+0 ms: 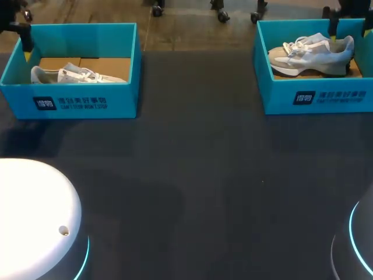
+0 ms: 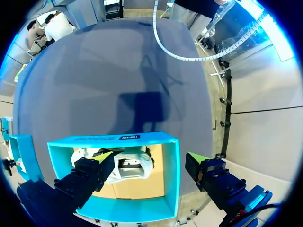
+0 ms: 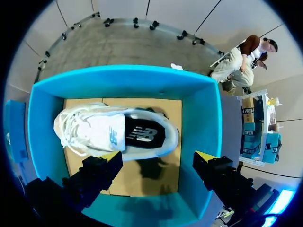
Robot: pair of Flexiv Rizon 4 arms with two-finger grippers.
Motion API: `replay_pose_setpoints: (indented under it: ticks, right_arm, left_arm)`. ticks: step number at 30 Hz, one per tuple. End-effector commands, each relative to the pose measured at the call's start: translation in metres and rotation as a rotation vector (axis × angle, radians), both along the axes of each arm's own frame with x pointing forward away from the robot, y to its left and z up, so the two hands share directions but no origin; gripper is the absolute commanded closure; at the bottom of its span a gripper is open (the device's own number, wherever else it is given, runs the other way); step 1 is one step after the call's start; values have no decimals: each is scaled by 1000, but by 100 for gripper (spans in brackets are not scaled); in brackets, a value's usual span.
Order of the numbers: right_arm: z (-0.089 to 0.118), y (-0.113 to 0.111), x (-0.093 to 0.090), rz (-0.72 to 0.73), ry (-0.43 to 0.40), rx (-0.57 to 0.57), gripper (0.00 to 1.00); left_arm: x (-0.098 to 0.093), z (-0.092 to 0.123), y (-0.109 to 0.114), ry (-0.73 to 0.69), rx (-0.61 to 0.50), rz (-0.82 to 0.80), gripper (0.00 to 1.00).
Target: Take the shoe out of the shoebox, open the shoe tongue, remove and reinsert the insole, then place the shoe into the shoebox
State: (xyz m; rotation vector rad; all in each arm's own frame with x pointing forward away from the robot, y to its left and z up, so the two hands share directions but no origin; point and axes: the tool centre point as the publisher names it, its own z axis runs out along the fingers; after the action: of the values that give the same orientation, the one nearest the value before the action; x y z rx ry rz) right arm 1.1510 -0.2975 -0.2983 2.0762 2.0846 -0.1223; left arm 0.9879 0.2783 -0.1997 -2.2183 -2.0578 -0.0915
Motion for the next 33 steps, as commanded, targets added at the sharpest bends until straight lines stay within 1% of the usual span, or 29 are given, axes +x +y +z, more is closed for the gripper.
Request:
replay_pose_setpoints:
  ticks: [1,12,18,19,21,24,27,33]
  right_arm:
    - [-12,-6,12,-11,20,-1,0]
    - [-39,-26,20,-18,55,22,0]
    - [-50,-29,24,-8,72,41,0]
    - [-51,-29,24,-6,74,43,1]
    - [-52,-29,26,-3,76,47,8]
    - [-57,-29,27,0,82,54,10]
    - [-61,-30,28,-5,97,62,16]
    - [-69,-34,27,-14,116,77,18]
  left_arm:
    - [0,0,0,-1,2,0,0]
    - [0,0,0,-1,2,0,0]
    - [0,0,0,-1,2,0,0]
    - [0,0,0,-1,2,0,0]
    - [0,0,0,-1,2,0,0]
    - [0,0,0,-1,2,0,0]
    - [0,0,0,-1,2,0,0]
    - [0,0,0,-1,2,0,0]
